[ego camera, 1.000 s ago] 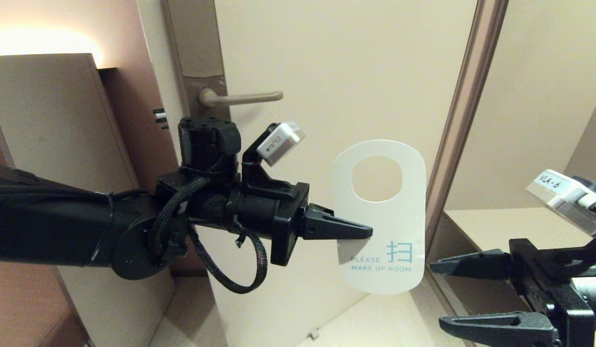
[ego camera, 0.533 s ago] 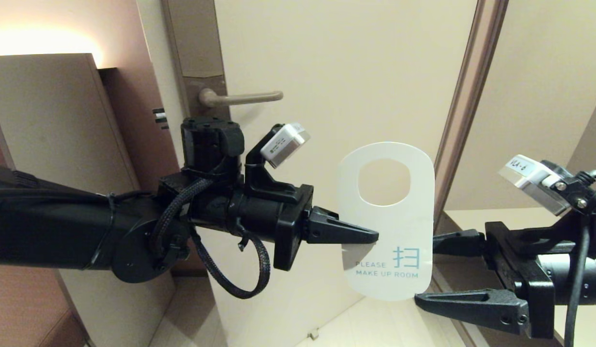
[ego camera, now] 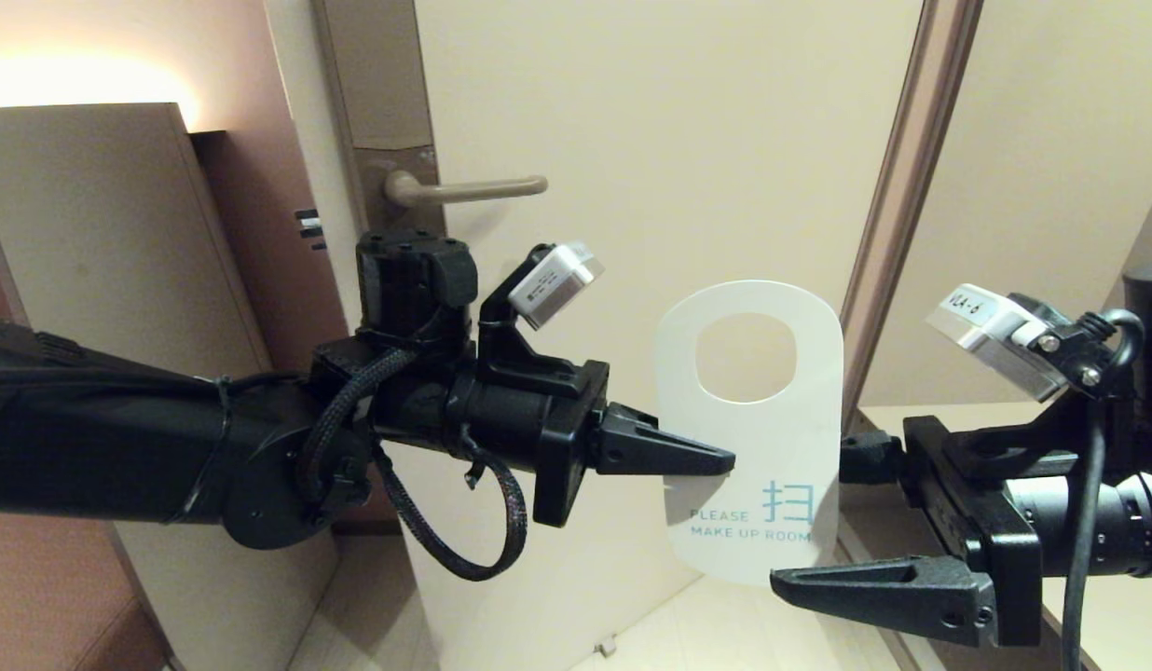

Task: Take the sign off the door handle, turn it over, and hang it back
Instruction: Hand it to the other hand

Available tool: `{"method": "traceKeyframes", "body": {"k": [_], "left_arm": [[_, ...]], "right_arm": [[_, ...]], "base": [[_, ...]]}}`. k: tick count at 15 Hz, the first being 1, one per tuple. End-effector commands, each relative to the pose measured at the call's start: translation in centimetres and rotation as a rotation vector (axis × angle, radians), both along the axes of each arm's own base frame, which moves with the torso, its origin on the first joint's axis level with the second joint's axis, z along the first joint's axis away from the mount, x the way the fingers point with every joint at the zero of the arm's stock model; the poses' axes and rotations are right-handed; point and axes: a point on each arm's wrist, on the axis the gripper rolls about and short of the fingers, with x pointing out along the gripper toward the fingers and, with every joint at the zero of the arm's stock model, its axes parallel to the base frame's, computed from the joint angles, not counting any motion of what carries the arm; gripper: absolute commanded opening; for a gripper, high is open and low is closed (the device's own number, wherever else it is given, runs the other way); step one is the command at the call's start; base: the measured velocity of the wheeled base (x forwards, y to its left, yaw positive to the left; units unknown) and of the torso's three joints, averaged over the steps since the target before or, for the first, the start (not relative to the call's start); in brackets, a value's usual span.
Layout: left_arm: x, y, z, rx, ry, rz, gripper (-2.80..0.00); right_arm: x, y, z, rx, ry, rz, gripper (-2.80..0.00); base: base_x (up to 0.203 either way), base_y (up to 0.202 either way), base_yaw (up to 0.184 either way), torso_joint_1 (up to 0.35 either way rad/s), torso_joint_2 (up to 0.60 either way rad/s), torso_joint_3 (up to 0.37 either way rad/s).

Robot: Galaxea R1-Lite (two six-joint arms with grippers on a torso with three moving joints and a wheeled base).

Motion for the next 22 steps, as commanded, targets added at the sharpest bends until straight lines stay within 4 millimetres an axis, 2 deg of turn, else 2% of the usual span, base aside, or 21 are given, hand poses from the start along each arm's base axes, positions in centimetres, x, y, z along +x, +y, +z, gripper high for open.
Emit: {"method": "traceKeyframes", "body": {"k": [1, 7, 13, 22], "left_arm": [[0.2, -0.2, -0.2, -0.001, 0.001, -0.006, -2.80], [0.7, -0.5, 0.4, -0.017, -0.019, -0.001, -2.80], [0.9, -0.7, 0.1, -0.013, -0.014, 0.001, -2.80], [1.9, -1.4, 0.8, -0.043, -0.020, 0.018, -2.80]], "right_arm": [[0.1, 0.1, 0.2, 0.006, -0.005, 0.005, 0.00], [0.1, 0.7, 0.0, 0.001, 0.003, 0.030, 0.00], [1.3, 1.5, 0.4, 0.004, 0.001, 0.031, 0.00], [1.4, 1.5, 0.2, 0.000, 0.010, 0.028, 0.00]], "base": [[0.000, 0.000, 0.000, 0.000, 0.00, 0.000], [0.000, 0.000, 0.000, 0.000, 0.00, 0.000], [0.000, 0.000, 0.000, 0.000, 0.00, 0.000], [0.000, 0.000, 0.000, 0.000, 0.00, 0.000]]}}
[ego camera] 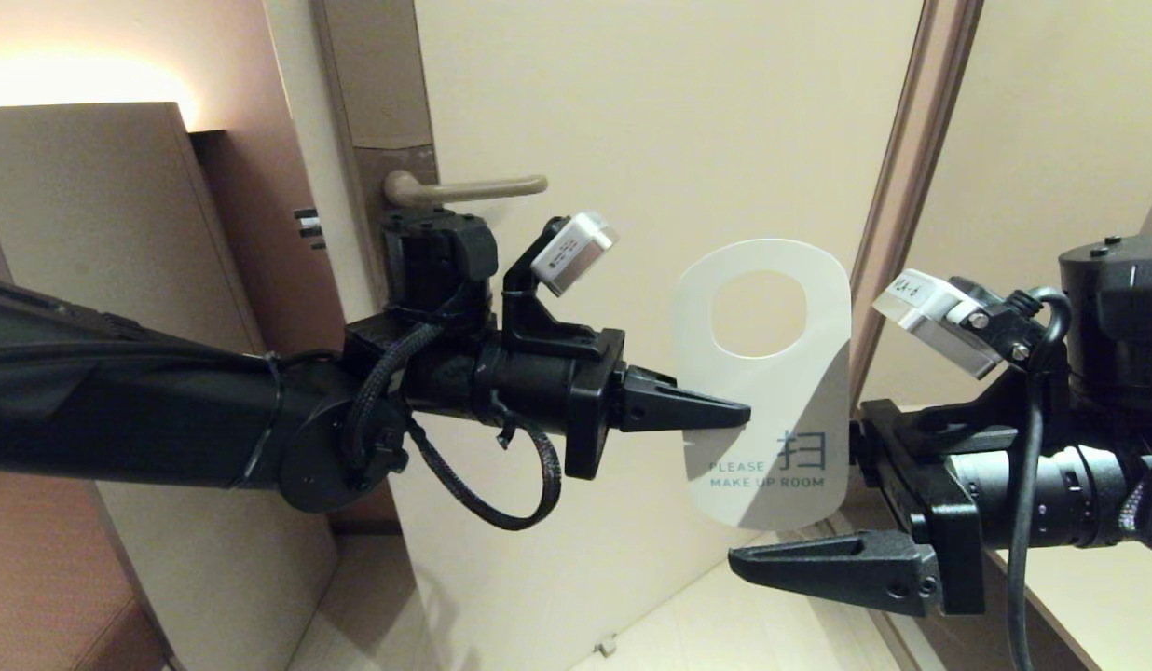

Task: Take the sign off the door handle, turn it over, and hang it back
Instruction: Hand it to the other hand

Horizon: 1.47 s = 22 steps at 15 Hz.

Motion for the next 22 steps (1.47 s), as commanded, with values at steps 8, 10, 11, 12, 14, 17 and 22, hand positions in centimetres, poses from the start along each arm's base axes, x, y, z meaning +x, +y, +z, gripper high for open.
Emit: {"method": "traceKeyframes", "body": {"k": [8, 10, 11, 12, 14, 17, 22], "left_arm": [[0.0, -0.1, 0.0, -0.013, 0.018, -0.008, -2.80], [0.0, -0.1, 0.0, -0.012, 0.019, -0.008, -2.80], [-0.1, -0.1, 0.0, -0.013, 0.018, -0.008, -2.80], [-0.1, -0.1, 0.0, -0.012, 0.021, -0.010, -2.80], [-0.4, -0.2, -0.2, -0.006, 0.028, -0.017, -2.80], [-0.9, -0.7, -0.2, -0.006, 0.028, -0.037, -2.80], [-1.4, -1.0, -0.3, -0.013, 0.017, -0.051, -2.80]], "right_arm": [[0.1, 0.1, 0.1, 0.015, -0.023, 0.003, -2.80], [0.1, 0.0, 0.1, 0.015, -0.023, 0.003, -2.80], [0.1, 0.0, 0.1, 0.015, -0.024, 0.003, -2.80], [0.1, 0.0, 0.1, 0.015, -0.023, 0.003, -2.80], [0.1, 0.0, 0.2, 0.016, -0.026, 0.003, -2.80], [-0.1, -0.1, 0.3, 0.019, -0.030, 0.003, -2.80], [-0.7, -0.5, 0.2, 0.019, -0.033, 0.004, -2.80]], "base": [[0.000, 0.000, 0.000, 0.000, 0.00, 0.000], [0.000, 0.000, 0.000, 0.000, 0.00, 0.000], [0.000, 0.000, 0.000, 0.000, 0.00, 0.000], [0.000, 0.000, 0.000, 0.000, 0.00, 0.000], [0.000, 0.000, 0.000, 0.000, 0.00, 0.000], [0.000, 0.000, 0.000, 0.000, 0.00, 0.000], [0.000, 0.000, 0.000, 0.000, 0.00, 0.000]]}}
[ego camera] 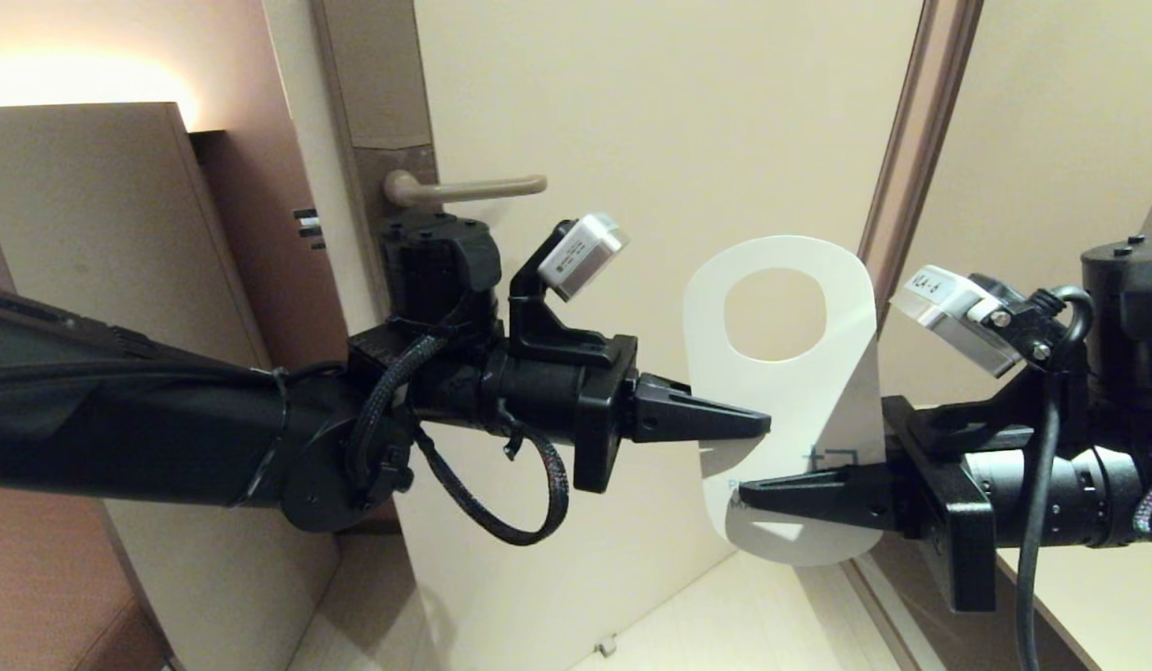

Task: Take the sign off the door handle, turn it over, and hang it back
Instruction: Hand it to the other hand

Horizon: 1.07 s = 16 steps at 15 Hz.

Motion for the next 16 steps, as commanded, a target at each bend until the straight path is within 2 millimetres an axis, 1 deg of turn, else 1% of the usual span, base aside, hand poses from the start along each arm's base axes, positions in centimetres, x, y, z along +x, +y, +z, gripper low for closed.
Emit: {"method": "traceKeyframes", "body": {"k": [1, 5, 7, 9, 11, 13, 14, 16], "left_arm": [[-0.3, 0.0, -0.2, 0.002, 0.002, -0.009, 0.00], [-1.0, 0.5, 0.3, 0.003, 0.032, 0.004, 0.00], [-1.3, 0.9, 0.1, 0.007, 0.038, 0.015, 0.00], [-1.9, 1.8, -0.2, 0.020, 0.053, 0.052, 0.00], [-2.4, 3.3, -0.5, 0.032, 0.067, 0.097, 0.00], [-2.7, 5.3, -0.5, 0.039, 0.075, 0.155, 0.00], [-2.9, 6.5, -0.4, 0.040, 0.077, 0.195, 0.00], [-3.2, 9.1, 0.3, 0.028, 0.067, 0.294, 0.00]], "right_arm": [[-0.5, -0.3, 0.1, 0.005, -0.006, 0.004, -2.80], [-0.9, -0.5, 0.1, 0.008, -0.010, 0.005, -2.80], [-1.1, -0.7, 0.2, 0.010, -0.017, 0.004, -2.80], [-1.3, -0.8, 0.2, 0.011, -0.018, 0.003, -2.80], [-1.5, -0.9, 0.4, 0.014, -0.026, -0.001, -2.80], [-1.4, -1.0, 0.4, 0.003, -0.036, -0.035, -2.80], [-1.4, -1.0, 0.4, -0.003, -0.041, -0.050, -2.80], [-1.4, -1.3, 0.1, -0.014, -0.037, -0.075, -2.80]], "base": [[0.000, 0.000, 0.000, 0.000, 0.00, 0.000], [0.000, 0.000, 0.000, 0.000, 0.00, 0.000], [0.000, 0.000, 0.000, 0.000, 0.00, 0.000], [0.000, 0.000, 0.000, 0.000, 0.00, 0.000], [0.000, 0.000, 0.000, 0.000, 0.00, 0.000], [0.000, 0.000, 0.000, 0.000, 0.00, 0.000], [0.000, 0.000, 0.000, 0.000, 0.00, 0.000], [0.000, 0.000, 0.000, 0.000, 0.00, 0.000]]}}
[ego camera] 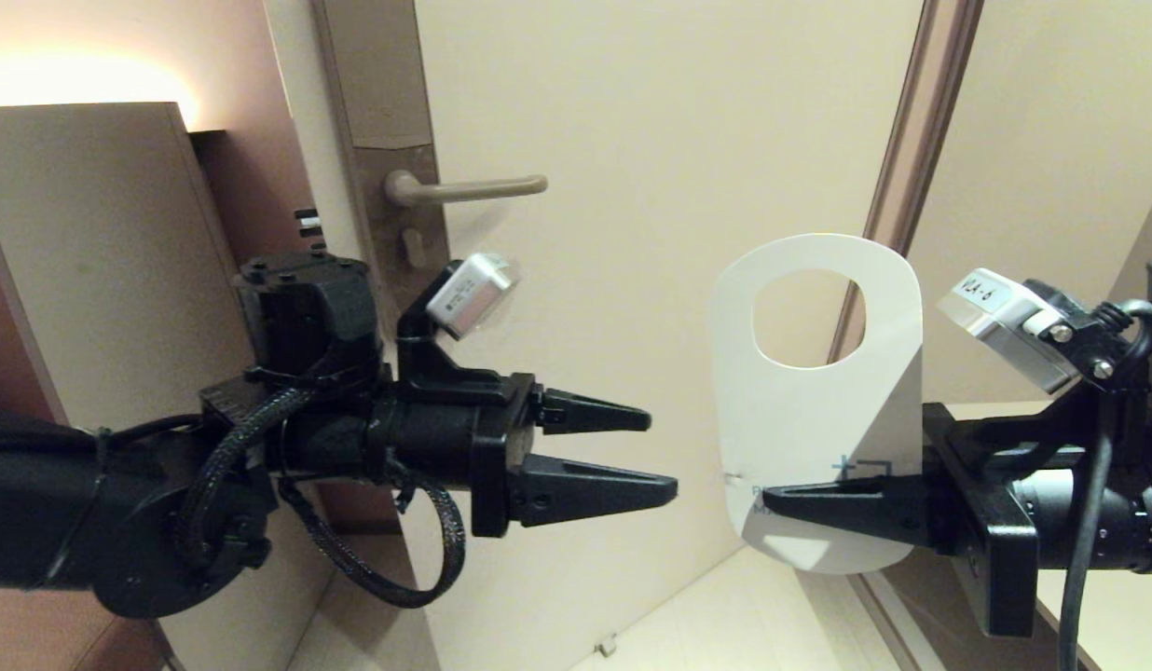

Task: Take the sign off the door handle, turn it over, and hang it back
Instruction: Hang the sign back with the other side facing out

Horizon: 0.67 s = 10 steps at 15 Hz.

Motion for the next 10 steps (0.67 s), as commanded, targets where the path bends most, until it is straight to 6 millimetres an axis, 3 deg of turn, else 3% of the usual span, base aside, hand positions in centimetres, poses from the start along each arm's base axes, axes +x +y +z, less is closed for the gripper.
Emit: {"method": "traceKeyframes", "body": {"k": [1, 6, 10], "left_arm": [[-1.1, 3.4, 1.8, -0.029, -0.040, 0.094, 0.00], [-3.6, 9.2, 1.8, -0.027, -0.044, 0.282, 0.00], [-5.0, 12.3, 1.4, -0.024, -0.051, 0.405, 0.00]], "right_arm": [[-0.2, -0.4, -0.3, -0.006, 0.002, -0.018, -2.80], [0.6, -1.7, -0.9, -0.008, -0.017, -0.119, -2.80], [0.8, -2.4, -1.2, -0.014, -0.009, -0.158, -2.80]], "base": [[0.000, 0.000, 0.000, 0.000, 0.00, 0.000], [0.000, 0.000, 0.000, 0.000, 0.00, 0.000], [0.000, 0.000, 0.000, 0.000, 0.00, 0.000]]}}
